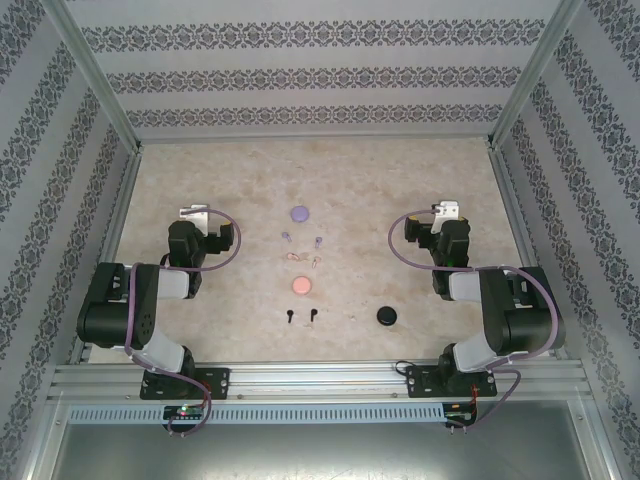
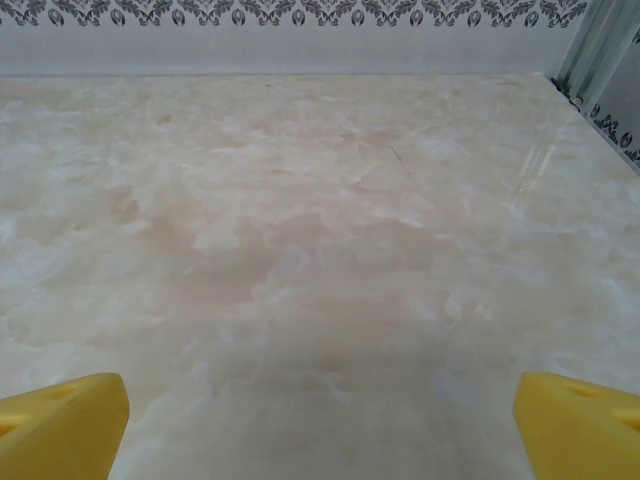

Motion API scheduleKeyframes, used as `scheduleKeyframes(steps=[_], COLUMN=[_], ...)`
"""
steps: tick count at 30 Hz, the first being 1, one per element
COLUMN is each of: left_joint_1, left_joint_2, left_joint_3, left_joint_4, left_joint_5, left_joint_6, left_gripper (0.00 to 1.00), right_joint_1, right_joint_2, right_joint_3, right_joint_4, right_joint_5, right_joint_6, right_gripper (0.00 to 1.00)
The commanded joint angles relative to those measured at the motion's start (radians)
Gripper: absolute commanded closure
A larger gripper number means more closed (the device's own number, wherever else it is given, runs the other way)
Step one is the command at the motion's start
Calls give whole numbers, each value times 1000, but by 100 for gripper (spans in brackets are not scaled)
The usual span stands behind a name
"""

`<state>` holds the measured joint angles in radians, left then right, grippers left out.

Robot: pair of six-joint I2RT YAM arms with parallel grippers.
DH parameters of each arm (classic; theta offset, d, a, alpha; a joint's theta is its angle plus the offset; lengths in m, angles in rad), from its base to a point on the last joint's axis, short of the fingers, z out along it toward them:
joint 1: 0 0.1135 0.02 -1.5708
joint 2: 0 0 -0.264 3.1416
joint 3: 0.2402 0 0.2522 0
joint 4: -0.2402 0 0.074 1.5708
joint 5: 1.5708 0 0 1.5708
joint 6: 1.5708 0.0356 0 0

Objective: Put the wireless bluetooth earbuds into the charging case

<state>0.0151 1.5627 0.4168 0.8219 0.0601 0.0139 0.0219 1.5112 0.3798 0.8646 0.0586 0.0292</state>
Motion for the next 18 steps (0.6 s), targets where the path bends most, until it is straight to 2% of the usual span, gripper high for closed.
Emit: scheduleKeyframes(steps=[1,18], left_joint_1=[2,1], left_joint_2=[2,2], left_joint_3=[8,7], left_joint_4=[-10,-10], left_joint_5=[6,6], left_joint_6=[-17,-18], left_gripper=[1,1], right_joint_1=[4,-17], right_joint_2=[-3,-2], right_joint_3=[7,14], right_joint_4=[25,10], right_joint_5=[-7,-46], right_joint_6=[-8,7], right_gripper=[2,2])
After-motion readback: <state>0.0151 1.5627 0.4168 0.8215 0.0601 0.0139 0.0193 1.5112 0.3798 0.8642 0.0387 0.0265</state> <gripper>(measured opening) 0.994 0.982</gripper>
